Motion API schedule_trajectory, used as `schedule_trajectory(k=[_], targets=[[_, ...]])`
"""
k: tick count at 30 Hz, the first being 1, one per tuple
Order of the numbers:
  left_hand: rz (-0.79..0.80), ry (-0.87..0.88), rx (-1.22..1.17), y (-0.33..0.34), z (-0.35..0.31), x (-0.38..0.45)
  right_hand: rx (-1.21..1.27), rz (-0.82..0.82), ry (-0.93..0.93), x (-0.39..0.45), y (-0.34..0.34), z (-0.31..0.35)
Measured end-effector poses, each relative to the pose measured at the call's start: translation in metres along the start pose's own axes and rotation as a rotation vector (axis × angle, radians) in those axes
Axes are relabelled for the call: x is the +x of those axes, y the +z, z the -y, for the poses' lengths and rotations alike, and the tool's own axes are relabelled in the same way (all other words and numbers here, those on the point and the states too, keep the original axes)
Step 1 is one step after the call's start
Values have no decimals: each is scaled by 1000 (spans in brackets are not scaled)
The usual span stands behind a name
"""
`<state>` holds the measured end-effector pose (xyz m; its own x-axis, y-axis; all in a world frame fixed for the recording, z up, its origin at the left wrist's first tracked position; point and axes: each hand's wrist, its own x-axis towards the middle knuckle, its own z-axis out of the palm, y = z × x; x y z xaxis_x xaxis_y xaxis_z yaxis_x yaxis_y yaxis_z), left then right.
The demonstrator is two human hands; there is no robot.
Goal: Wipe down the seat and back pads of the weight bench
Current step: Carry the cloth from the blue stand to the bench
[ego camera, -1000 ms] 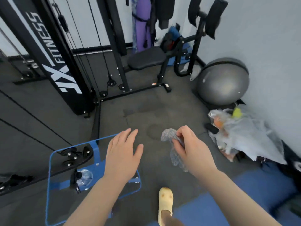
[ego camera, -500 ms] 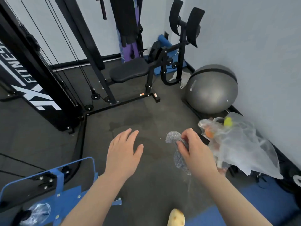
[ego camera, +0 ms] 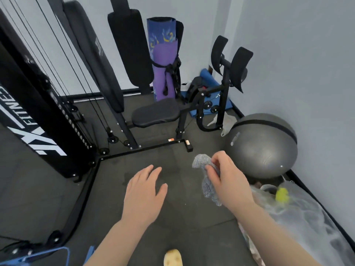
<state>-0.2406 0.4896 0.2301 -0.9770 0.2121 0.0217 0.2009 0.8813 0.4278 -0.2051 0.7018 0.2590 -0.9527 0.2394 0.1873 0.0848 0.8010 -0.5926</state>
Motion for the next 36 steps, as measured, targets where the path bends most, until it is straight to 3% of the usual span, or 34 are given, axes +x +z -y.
schedule_trajectory(k=[15,27,36], targets=[[-45,42,48,9,-74,205,32,5,-54,206,-14,-48],[-187,-270,14,47,-140,333,41,166,-348,395,-22,-128],[-201,-470,0,59,-131,391,94,275,-427,496,14,-131]])
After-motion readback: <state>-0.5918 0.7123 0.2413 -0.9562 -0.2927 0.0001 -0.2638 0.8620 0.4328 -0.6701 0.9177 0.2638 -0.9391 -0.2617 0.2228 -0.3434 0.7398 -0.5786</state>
